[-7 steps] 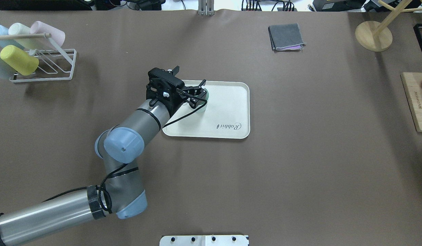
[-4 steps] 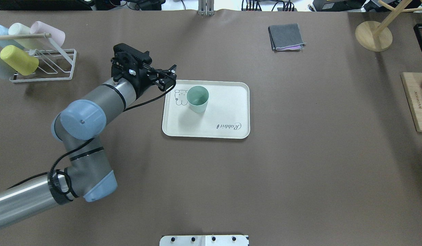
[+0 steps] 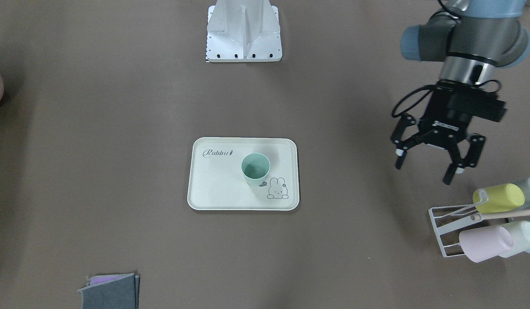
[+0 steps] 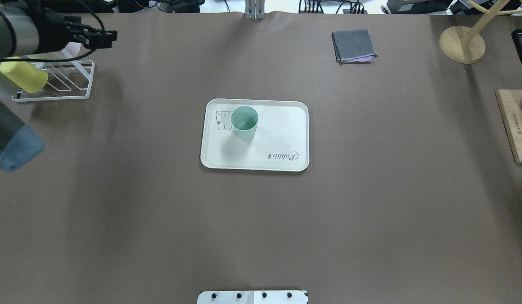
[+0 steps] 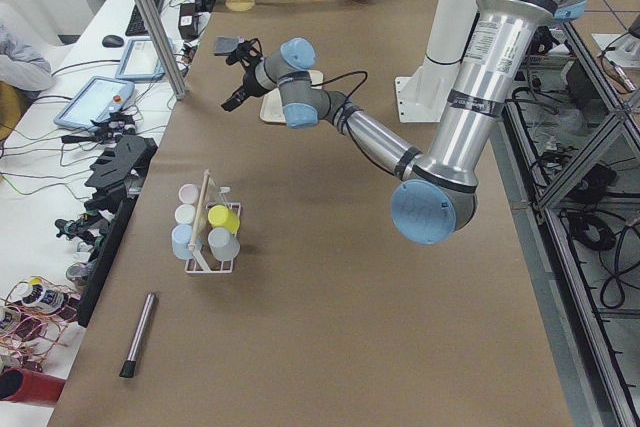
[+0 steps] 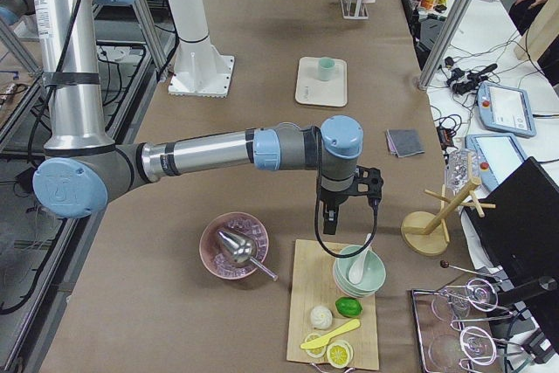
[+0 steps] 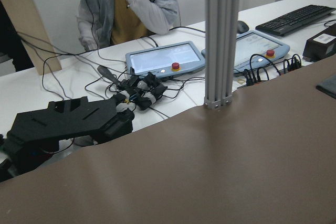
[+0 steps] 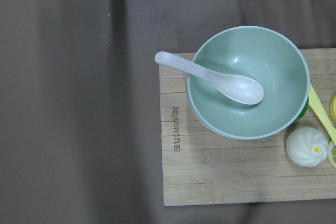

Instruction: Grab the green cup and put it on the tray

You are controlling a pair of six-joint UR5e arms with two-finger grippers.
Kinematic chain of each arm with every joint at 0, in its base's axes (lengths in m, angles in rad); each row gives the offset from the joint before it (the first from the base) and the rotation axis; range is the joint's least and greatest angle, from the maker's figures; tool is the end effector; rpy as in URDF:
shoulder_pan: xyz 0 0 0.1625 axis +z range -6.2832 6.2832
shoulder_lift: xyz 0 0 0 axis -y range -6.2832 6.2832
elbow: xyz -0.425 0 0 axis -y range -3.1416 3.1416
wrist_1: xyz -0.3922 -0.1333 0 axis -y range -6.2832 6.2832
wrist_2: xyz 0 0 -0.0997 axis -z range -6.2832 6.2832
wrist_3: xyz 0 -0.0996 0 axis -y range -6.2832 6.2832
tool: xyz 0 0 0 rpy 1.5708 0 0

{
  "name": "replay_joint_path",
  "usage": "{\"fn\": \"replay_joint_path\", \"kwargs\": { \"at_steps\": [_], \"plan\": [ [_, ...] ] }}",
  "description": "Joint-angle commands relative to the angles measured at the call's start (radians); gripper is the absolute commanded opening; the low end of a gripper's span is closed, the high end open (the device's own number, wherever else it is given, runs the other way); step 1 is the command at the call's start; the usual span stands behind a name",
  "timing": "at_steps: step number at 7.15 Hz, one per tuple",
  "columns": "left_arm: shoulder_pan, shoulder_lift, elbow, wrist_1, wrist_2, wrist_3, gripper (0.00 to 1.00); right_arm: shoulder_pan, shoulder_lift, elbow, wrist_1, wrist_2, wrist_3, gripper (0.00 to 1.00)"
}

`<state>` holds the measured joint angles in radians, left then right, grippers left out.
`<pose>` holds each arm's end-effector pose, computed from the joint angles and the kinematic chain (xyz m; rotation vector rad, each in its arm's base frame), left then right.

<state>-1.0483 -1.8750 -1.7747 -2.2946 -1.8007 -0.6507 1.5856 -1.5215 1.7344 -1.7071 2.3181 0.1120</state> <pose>0.2009 -0.5704 0.3154 0.9096 0.8445 0.0303 0.0731 -0.5083 0.5693 0.0366 -0.7498 0.0922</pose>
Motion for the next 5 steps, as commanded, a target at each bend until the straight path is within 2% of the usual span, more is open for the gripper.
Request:
{"fn": "replay_joint_path", "kwargs": {
  "at_steps": [1,2,3,5],
  "plan": [
    [-0.232,0.023,0.090,0.053,-0.260,0.035,0.98,0.001,0.000,0.001,0.000,0.000,0.000,1.00],
    [-0.343,0.013,0.181,0.104,-0.369,0.157,0.98,0.001,0.000,0.002,0.000,0.000,0.000,1.00],
    [-0.422,0.010,0.229,0.194,-0.425,0.242,0.98,0.001,0.000,0.002,0.000,0.000,0.000,1.00],
    [-0.502,0.022,0.232,0.408,-0.514,0.343,0.98,0.001,0.000,0.001,0.000,0.000,0.000,1.00]
  ]
}}
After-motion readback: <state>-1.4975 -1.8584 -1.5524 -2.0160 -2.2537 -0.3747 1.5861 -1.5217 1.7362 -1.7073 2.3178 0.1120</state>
